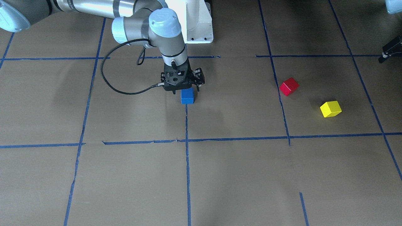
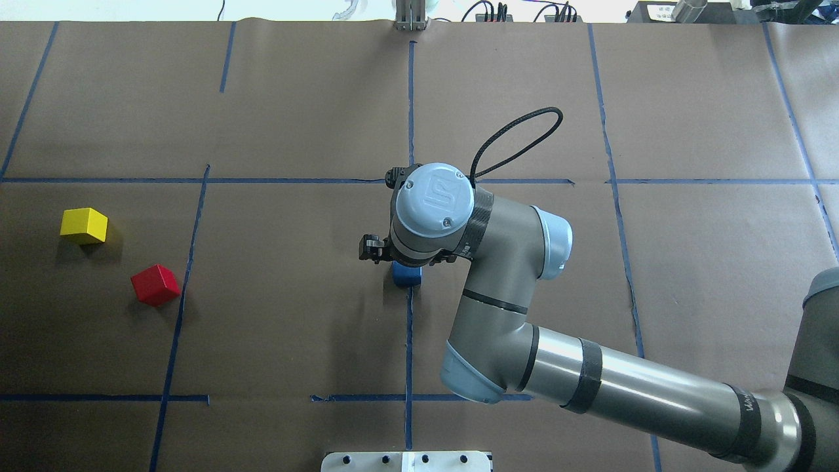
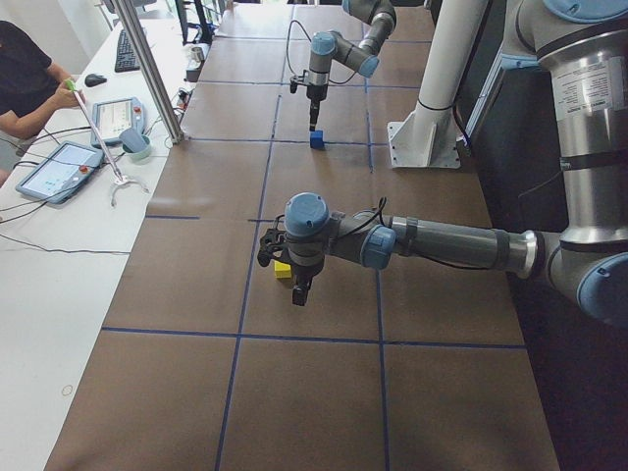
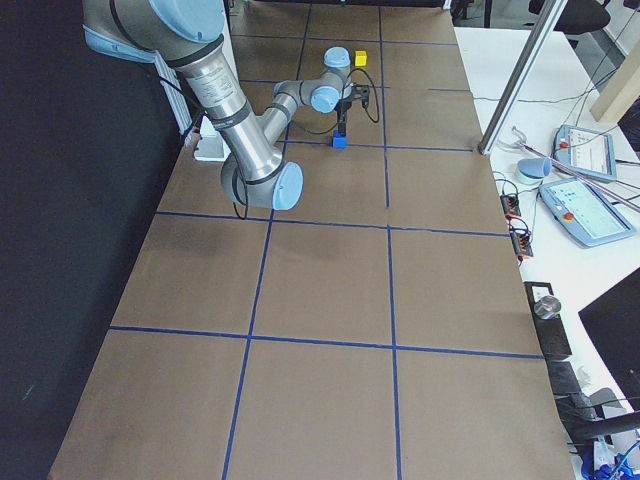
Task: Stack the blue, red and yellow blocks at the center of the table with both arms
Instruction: 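Open the right gripper to set the blue cube down and lift away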
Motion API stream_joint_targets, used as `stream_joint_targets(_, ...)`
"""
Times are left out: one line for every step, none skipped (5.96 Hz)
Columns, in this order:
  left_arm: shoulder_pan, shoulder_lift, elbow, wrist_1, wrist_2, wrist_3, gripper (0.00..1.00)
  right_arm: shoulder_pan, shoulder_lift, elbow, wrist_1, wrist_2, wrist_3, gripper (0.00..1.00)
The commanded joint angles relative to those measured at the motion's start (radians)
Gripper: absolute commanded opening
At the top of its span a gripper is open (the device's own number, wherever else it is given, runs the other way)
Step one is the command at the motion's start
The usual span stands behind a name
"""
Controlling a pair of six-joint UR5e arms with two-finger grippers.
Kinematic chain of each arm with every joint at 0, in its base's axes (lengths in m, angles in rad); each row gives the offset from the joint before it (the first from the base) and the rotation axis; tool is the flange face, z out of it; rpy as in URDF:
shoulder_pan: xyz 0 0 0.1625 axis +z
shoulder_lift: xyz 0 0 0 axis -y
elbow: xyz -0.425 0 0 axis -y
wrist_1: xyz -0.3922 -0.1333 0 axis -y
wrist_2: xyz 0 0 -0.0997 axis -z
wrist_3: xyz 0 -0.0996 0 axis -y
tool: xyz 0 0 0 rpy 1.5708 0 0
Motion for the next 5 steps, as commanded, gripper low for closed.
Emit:
stream_joint_targets(0.146, -0.009, -0.005, -0.174, -0.012, -0.342, 1.0, 0.117, -0.109, 0.159, -0.075, 0.086, -0.088, 1.0)
stream_joint_targets(0.244, -0.05, -0.005, -0.23, -0.003, -0.61, 1.0, 0.163, -0.222, 0.236, -0.071, 0.125, -0.189, 1.0)
stream_joint_targets(0.318, -0.1, -0.006, -0.234, -0.002, -0.812, 1.0, 0.184, -0.286, 0.261, -0.06, 0.134, -0.257, 1.0)
stream_joint_targets(0.416, -0.158, -0.014, -0.235, 0.039, -0.958, 1.0, 0.19, -0.3, 0.266, -0.059, 0.133, -0.274, 1.0)
stream_joint_targets(0.546, -0.168, -0.058, -0.235, 0.134, -1.002, 1.0, 0.191, -0.303, 0.274, -0.059, 0.133, -0.274, 1.0)
